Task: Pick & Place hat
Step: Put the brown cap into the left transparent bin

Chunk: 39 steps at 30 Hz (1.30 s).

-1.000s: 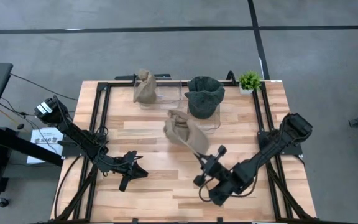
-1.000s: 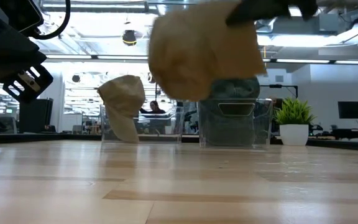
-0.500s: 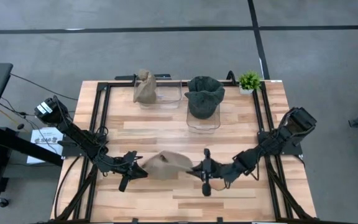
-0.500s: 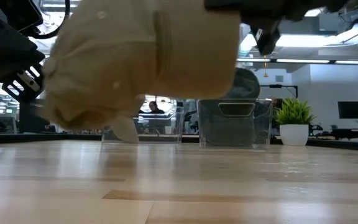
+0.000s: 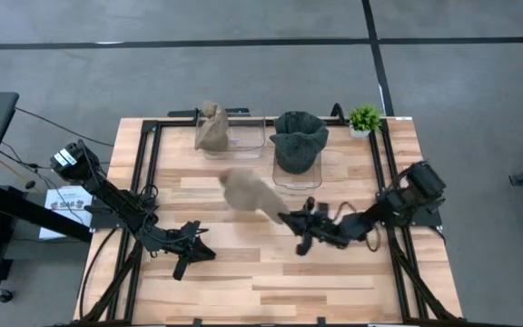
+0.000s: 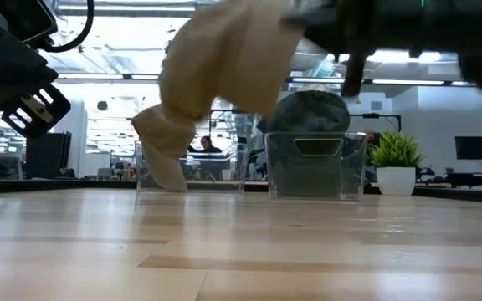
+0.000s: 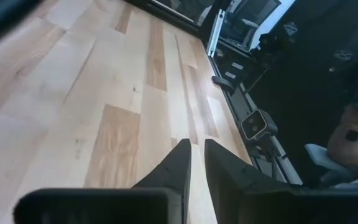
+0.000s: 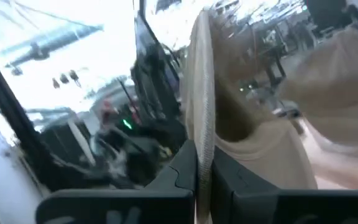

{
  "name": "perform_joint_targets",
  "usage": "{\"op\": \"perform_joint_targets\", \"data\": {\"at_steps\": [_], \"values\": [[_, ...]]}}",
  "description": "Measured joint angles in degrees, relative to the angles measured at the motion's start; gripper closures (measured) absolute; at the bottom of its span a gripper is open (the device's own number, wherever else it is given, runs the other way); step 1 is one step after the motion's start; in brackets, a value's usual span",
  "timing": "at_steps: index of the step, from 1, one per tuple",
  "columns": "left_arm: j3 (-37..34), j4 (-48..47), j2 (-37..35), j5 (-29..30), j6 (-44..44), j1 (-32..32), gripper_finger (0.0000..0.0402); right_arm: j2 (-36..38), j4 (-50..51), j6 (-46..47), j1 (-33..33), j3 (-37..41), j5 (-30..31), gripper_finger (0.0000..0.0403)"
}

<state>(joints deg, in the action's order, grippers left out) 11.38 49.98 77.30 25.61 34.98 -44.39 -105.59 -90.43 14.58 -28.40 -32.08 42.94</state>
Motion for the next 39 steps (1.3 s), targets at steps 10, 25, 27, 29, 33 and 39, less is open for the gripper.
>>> {"op": "perform_joint_targets", "data": {"at_steps": [10,25,27,29,33,39], "values": [[0.00,0.07,0.00,0.41,-0.15,-0.34,0.0358,-4.97,0.00,-0.11,3.59,-6.24,-14.16,0.0397],[0.00,0.08,0.00,0.50,-0.15,-0.97,0.0358,3.00,0.65,-11.42,5.31,-9.66,-47.20,0.0400],[0.00,0.09,0.00,0.50,-0.15,-0.95,0.0358,8.14,3.03,-11.14,6.52,-8.75,-49.01,0.0400],[0.00,0.17,0.00,0.50,-0.15,-0.95,0.0358,15.01,9.09,-11.25,7.52,-7.47,-48.99,0.0401],[0.00,0.22,0.00,0.50,-0.16,-0.95,0.0358,30.28,30.90,-13.54,8.63,-6.64,-45.94,0.0401],[0.00,1.47,0.00,0.50,-0.26,-0.95,0.0358,50.64,53.63,-23.79,3.03,-6.62,-33.01,0.0401]]}}
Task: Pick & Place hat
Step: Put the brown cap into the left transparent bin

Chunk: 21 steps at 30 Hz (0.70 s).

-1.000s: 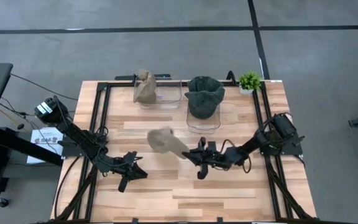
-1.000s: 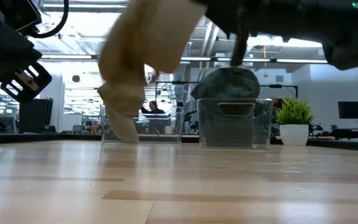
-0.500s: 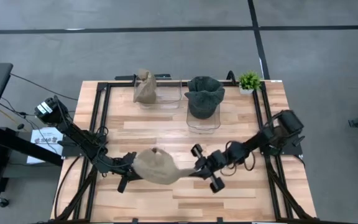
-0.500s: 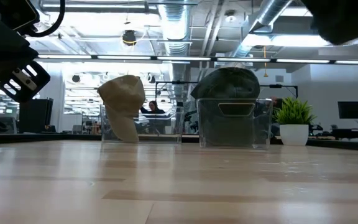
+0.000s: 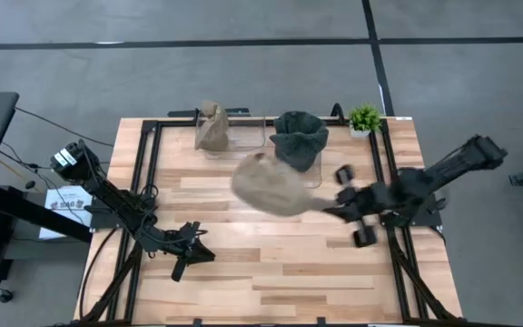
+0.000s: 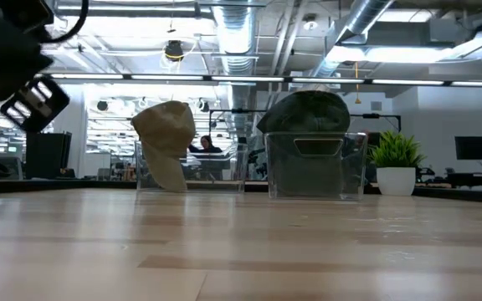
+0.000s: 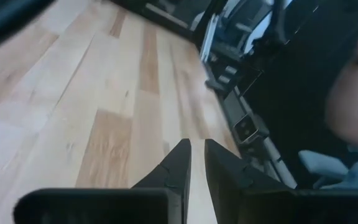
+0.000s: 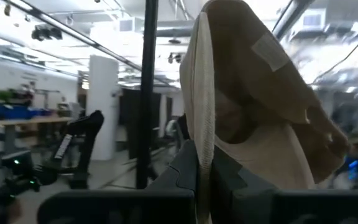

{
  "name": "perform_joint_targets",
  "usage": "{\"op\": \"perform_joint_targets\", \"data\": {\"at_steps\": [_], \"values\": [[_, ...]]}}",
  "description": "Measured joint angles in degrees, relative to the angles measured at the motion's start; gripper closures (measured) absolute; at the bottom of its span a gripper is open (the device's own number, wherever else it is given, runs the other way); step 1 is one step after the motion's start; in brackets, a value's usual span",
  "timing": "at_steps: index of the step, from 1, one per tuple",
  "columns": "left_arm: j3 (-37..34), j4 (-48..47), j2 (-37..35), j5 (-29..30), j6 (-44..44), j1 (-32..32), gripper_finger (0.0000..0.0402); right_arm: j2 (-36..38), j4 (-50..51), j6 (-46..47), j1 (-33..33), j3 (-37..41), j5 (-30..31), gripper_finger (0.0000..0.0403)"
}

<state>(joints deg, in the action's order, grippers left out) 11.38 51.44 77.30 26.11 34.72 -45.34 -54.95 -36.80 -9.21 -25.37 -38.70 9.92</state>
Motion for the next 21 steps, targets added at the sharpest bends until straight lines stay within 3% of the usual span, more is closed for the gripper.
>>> {"op": "perform_joint_targets", "data": {"at_steps": [5,11,17,21], "values": [[0.00,7.80,-0.97,0.01,-7.88,1.33,0.0358,14.15,9.14,-9.36,-6.91,0.80,9.54,0.0401],[0.00,10.64,-9.27,0.02,-20.60,4.61,0.0358,23.98,2.26,-13.56,-6.81,11.94,17.60,0.0401],[0.00,10.66,-19.22,0.02,-34.57,8.14,0.0358,28.55,-6.83,-13.01,-0.89,24.89,9.88,0.0401],[0.02,10.73,-23.21,0.02,-39.20,13.39,0.0358,28.77,-10.49,-6.07,4.51,29.73,3.50,0.0401]]}}
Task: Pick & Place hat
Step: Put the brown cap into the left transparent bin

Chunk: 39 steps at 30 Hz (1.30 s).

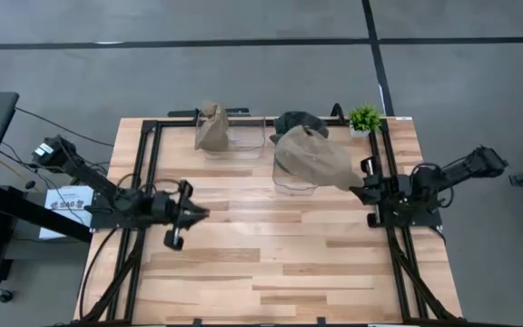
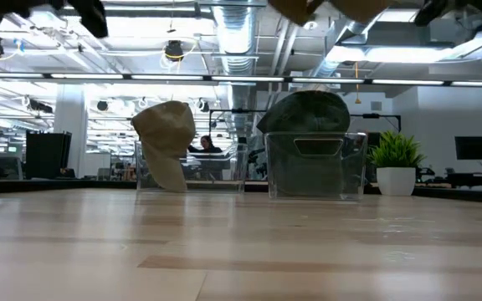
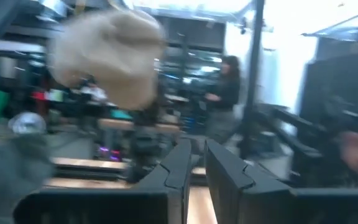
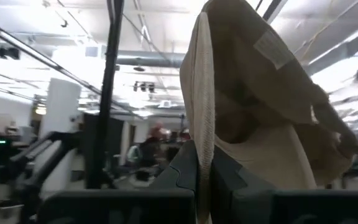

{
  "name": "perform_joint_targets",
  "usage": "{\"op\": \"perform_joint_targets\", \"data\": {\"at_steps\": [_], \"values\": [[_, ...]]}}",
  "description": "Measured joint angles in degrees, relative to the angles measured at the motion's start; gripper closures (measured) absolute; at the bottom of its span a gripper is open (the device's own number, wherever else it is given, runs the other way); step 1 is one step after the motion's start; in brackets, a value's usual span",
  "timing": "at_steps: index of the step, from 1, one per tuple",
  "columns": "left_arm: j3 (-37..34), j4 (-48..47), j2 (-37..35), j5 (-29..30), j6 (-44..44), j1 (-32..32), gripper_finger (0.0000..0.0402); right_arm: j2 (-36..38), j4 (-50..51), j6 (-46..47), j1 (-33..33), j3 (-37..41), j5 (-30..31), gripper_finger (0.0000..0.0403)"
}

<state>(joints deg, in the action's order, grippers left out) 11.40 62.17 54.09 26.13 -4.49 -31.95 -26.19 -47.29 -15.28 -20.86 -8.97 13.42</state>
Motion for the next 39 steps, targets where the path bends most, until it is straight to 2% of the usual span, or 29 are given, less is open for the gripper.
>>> {"op": "perform_joint_targets", "data": {"at_steps": [4,10,14,18,26,34,39], "values": [[1.35,-0.43,0.99,-1.03,-0.42,8.30,0.0358,-2.51,-0.52,7.92,5.18,0.98,-6.91,0.0401],[8.66,-0.49,7.02,-12.21,0.09,18.52,0.0360,-9.82,-9.54,12.78,8.98,0.98,-15.29,0.0401],[16.97,-6.13,12.46,-16.69,-0.88,21.78,0.0371,-13.84,-12.85,13.83,8.67,0.98,-18.64,0.0401],[24.95,-12.83,16.74,-17.18,-5.27,22.80,0.0381,-17.13,-14.36,13.43,6.87,0.98,-19.28,0.0401],[33.16,-13.72,21.77,-17.46,-6.19,23.29,0.0392,-21.52,-17.21,8.58,2.77,0.96,-19.48,0.0400],[42.05,-15.44,31.17,-26.32,-4.07,25.29,0.0395,-26.50,-22.41,6.23,1.87,0.96,-19.23,0.0400],[49.08,-18.35,35.33,-32.05,-3.86,25.34,0.0396,-26.71,-22.62,6.18,3.15,0.94,-15.25,0.0400]]}}
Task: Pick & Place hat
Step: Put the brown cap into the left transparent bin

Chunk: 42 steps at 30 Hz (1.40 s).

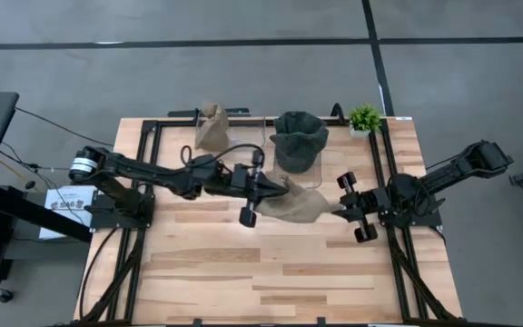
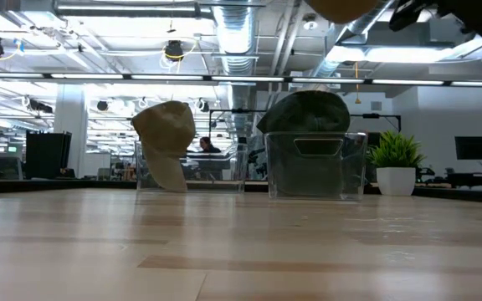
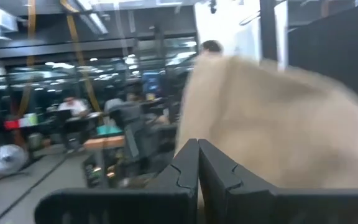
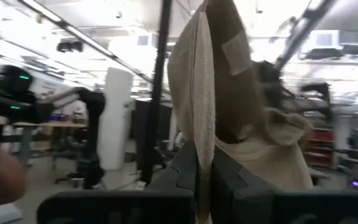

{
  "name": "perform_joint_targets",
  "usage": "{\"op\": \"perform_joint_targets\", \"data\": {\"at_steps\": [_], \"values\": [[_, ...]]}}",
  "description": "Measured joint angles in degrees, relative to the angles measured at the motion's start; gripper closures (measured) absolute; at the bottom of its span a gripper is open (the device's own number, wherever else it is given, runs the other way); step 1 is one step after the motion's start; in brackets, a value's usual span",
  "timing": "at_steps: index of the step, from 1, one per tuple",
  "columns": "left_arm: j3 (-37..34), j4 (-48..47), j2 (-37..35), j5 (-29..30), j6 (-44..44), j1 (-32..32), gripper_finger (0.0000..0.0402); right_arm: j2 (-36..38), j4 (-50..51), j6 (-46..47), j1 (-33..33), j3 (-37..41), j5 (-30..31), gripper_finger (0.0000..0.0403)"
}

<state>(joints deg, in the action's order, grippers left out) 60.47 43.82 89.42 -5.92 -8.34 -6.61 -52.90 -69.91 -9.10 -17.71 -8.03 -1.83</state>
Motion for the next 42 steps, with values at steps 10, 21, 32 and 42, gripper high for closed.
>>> {"op": "perform_joint_targets", "data": {"at_steps": [10,21,32,42], "values": [[12.54,-7.33,6.75,-9.98,5.63,-0.01,0.0395,0.08,-1.67,-0.42,3.33,0.00,0.42,0.0400],[14.77,-10.54,4.79,-20.10,10.15,0.37,0.0395,0.08,-2.32,-0.44,4.65,-0.04,2.19,0.0398],[14.86,-10.55,2.33,-19.80,13.24,4.22,0.0396,0.08,-2.58,-1.45,4.74,-1.04,2.47,0.0399],[14.86,-10.77,3.52,-19.72,14.01,5.09,0.0394,-0.70,2.16,-2.00,4.74,-4.71,2.28,0.0399]]}}
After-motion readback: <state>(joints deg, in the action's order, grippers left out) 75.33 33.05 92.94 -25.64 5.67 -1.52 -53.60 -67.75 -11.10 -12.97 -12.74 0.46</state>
